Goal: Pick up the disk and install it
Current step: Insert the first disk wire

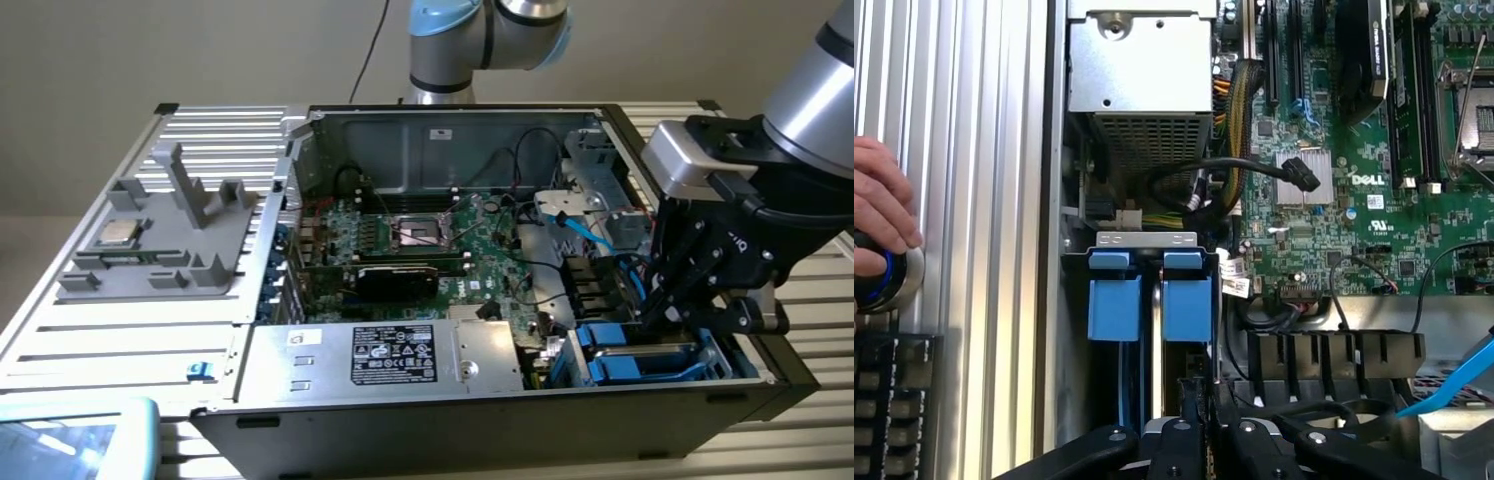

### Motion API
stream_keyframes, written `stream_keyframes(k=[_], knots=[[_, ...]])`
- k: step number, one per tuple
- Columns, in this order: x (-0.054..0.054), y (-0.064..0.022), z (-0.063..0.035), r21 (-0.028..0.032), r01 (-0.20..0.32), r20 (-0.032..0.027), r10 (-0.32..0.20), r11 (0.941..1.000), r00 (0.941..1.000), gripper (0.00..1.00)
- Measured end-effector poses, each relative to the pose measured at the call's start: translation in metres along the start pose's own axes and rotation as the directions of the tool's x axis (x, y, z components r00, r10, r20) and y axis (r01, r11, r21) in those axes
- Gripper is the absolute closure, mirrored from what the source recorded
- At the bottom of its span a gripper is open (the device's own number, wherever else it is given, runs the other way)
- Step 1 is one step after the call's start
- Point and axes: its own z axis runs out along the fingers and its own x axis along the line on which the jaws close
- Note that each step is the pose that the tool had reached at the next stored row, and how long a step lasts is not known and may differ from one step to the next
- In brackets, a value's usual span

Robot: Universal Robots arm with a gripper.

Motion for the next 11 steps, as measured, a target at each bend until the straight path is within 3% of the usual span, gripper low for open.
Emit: stream_keyframes(k=[11], knots=[[0.0001, -0.0018, 0.0018, 0.0, 0.0, 0.0001, 0.0, 1.0, 1.0, 0.85]])
